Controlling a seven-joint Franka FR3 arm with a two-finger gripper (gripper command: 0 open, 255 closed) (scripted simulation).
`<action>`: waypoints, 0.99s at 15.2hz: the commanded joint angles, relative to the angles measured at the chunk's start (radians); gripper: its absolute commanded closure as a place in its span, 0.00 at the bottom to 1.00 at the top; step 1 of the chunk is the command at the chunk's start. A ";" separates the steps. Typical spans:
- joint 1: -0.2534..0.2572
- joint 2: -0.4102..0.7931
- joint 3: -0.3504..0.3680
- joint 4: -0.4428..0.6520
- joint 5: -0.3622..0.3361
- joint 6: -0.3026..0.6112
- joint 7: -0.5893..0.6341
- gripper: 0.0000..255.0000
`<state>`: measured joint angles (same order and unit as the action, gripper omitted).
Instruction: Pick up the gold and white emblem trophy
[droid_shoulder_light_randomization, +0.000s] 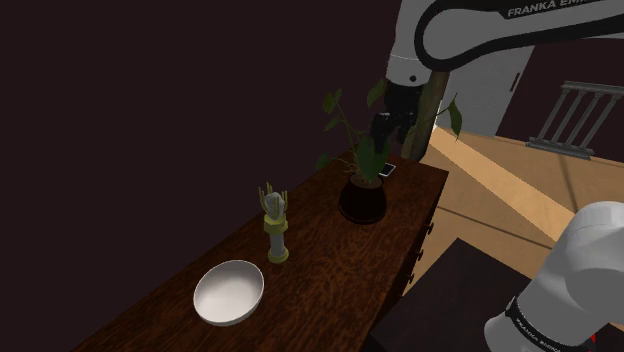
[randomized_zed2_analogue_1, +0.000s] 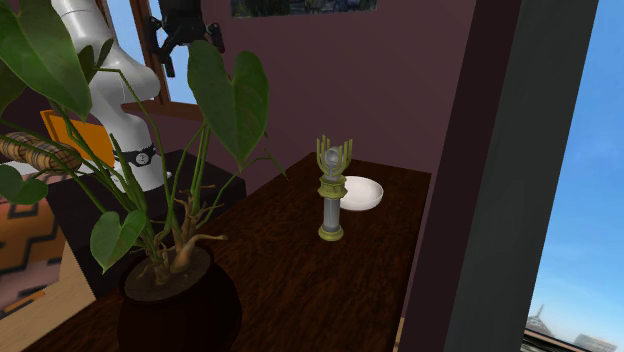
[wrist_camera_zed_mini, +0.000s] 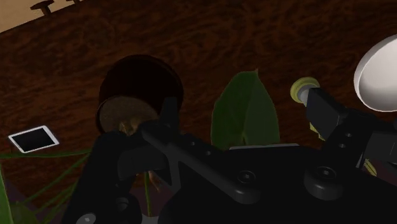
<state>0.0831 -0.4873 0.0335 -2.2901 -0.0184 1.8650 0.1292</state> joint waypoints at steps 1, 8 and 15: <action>0.011 0.077 0.016 0.037 0.004 0.041 0.008 0.00; 0.046 0.315 0.073 0.172 -0.003 0.140 0.040 0.00; 0.085 0.561 0.119 0.360 -0.040 0.192 0.079 0.00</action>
<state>0.1626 0.0352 0.1472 -1.9560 -0.0519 2.0459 0.2038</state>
